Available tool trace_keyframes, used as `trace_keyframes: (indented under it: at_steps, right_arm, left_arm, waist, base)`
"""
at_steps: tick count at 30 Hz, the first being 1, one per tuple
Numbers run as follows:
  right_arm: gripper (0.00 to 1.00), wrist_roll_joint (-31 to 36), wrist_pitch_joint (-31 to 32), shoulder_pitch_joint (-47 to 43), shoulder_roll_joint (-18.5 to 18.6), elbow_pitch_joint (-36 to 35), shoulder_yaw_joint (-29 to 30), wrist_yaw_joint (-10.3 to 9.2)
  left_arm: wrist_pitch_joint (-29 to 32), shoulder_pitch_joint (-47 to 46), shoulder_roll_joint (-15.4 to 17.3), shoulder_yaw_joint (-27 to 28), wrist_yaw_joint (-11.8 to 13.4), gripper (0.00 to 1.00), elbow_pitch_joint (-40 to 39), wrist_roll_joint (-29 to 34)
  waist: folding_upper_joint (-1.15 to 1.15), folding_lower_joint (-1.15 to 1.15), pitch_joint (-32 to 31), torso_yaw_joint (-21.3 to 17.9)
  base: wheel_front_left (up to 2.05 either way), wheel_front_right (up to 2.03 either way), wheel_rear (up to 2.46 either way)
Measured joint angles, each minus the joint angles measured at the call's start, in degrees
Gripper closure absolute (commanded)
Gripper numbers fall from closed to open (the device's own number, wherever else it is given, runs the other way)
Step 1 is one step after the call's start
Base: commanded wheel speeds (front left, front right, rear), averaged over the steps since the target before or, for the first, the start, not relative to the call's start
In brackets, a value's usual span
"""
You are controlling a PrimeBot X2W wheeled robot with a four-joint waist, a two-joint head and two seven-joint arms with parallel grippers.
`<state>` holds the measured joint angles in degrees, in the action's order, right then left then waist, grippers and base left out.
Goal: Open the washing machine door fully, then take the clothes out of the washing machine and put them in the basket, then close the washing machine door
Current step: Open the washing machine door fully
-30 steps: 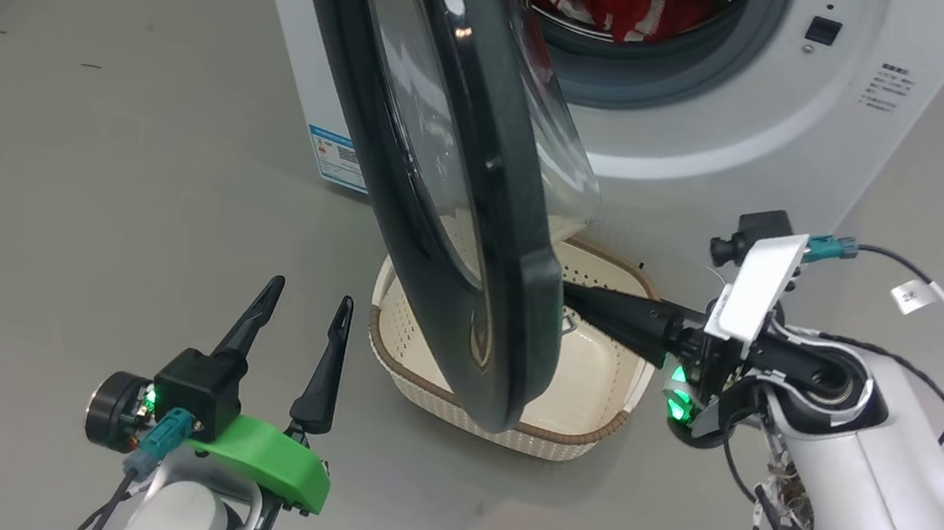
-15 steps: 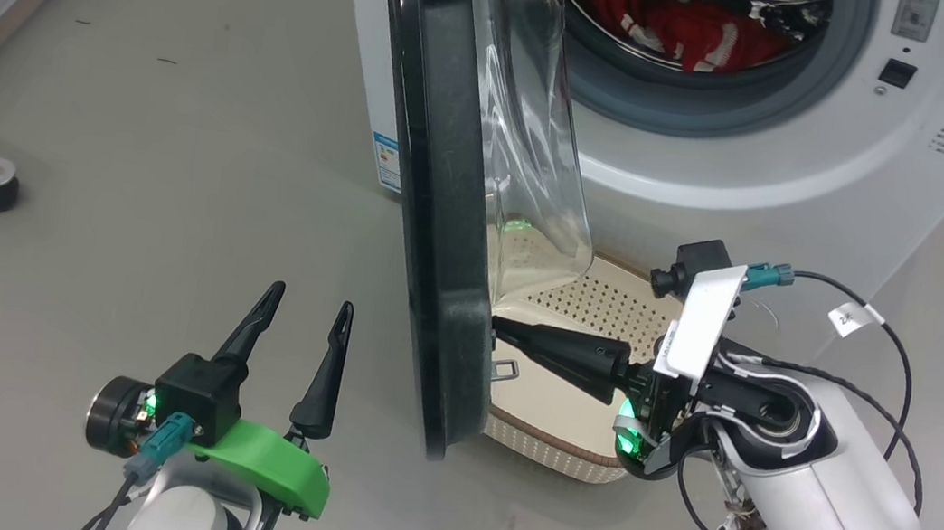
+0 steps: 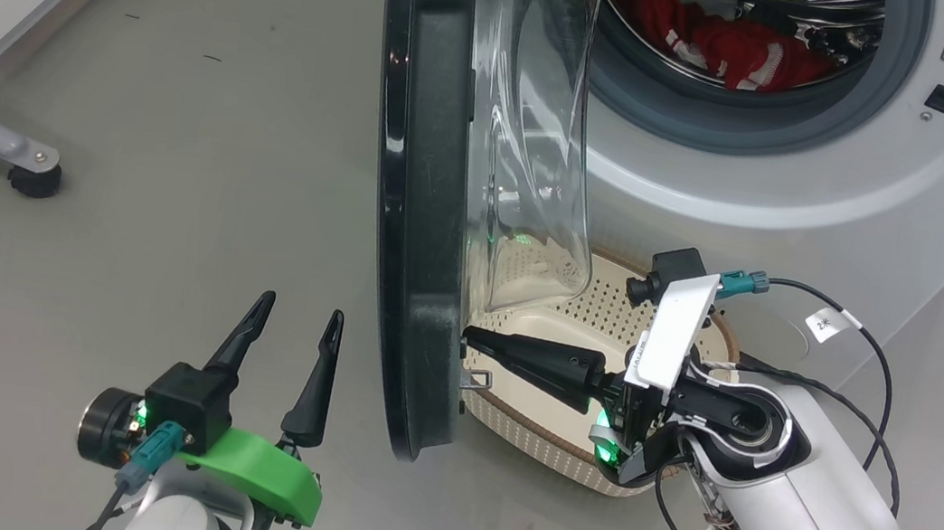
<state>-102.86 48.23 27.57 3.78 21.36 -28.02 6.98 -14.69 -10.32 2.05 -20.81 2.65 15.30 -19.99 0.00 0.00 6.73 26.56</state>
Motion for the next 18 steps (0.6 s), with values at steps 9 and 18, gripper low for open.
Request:
trace_keyframes:
  at_steps: [9, 18]
  right_arm:
    - [1.0, -0.6, -2.8, -1.5, -0.1, -0.3, 0.4, -0.01]
    - [1.0, -2.0, -6.5, -2.5, -0.2, -1.3, 4.0, 0.0]
  left_arm:
    - [0.0, 0.3, 0.0, 0.3, 0.0, 0.0, -0.4, 0.0]
    - [0.0, 1.1, 0.0, 1.6, 0.1, 0.0, -1.0, 0.0]
  waist:
    - [0.0, 0.0, -0.2, 0.0]
    - [0.0, 0.0, -0.1, -1.3]
  base:
    - [0.0, 0.0, 0.0]
    - [0.0, 0.0, 0.0]
